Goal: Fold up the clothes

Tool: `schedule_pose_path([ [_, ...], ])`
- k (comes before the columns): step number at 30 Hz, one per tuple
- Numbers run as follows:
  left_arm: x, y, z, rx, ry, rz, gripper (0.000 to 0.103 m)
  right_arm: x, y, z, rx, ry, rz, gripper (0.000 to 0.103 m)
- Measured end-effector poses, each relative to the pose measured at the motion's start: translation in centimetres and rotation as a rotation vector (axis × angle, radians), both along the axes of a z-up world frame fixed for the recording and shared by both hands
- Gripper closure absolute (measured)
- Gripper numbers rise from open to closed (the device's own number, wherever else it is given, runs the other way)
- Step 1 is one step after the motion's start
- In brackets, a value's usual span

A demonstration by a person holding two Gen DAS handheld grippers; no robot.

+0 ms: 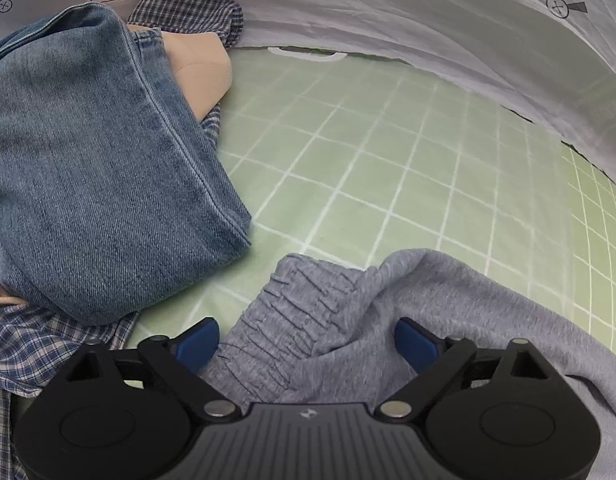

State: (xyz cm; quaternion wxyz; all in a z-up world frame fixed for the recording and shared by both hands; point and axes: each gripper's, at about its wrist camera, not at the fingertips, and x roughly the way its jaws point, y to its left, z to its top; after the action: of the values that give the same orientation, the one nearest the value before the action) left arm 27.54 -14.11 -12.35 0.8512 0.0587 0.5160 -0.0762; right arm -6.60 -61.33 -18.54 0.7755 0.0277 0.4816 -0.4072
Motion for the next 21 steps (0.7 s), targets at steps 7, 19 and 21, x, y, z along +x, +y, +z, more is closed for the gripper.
schedule_pose_path([
  [7, 0.1, -0.4, 1.2, -0.019, -0.042, 0.041, 0.065, -1.6, -1.8, 2.4, -0.005, -0.100, -0.027, 0.087],
  [19, 2.1, 1.1, 2.2, 0.041, -0.149, 0.082, 0.083, -6.8, -5.5, 12.5, -0.109, -0.469, -0.161, 0.089],
  [21, 2.2, 1.0, 2.1, 0.032, -0.147, 0.062, 0.069, -7.0, -5.8, 12.6, -0.079, -0.517, -0.181, 0.075],
])
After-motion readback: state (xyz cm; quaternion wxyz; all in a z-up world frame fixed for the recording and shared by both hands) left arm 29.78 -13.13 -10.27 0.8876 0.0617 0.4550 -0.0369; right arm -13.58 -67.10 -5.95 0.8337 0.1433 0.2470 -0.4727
